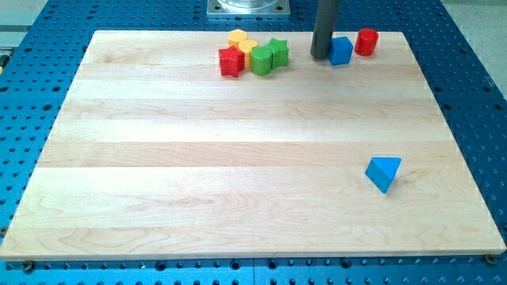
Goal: Push the blue triangle into the blue cube and the red circle
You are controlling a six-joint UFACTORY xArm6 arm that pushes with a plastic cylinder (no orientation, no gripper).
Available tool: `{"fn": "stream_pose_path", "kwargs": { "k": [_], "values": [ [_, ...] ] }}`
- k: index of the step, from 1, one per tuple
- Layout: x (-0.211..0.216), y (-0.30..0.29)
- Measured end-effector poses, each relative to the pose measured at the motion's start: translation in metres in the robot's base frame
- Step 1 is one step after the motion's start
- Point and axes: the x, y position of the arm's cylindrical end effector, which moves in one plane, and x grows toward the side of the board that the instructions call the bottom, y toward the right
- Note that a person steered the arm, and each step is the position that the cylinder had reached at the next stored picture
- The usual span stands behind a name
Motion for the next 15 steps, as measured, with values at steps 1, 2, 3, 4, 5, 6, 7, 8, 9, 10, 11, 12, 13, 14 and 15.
{"fn": "stream_pose_path", "kwargs": {
  "k": [1,2,3,4,5,6,7,8,9,10,11,12,13,14,15],
  "values": [
    [0.002,0.012],
    [0.003,0.025],
    [0.011,0.005],
    [0.083,-0.080],
    [0.195,-0.143],
    [0.309,-0.127],
    [0.337,-0.042],
    [0.296,0.018],
    [0.262,0.055],
    [0.274,0.057],
    [0.280,0.058],
    [0.279,0.086],
    [0.266,0.121],
    [0.220,0.113],
    [0.174,0.062]
  ]
}}
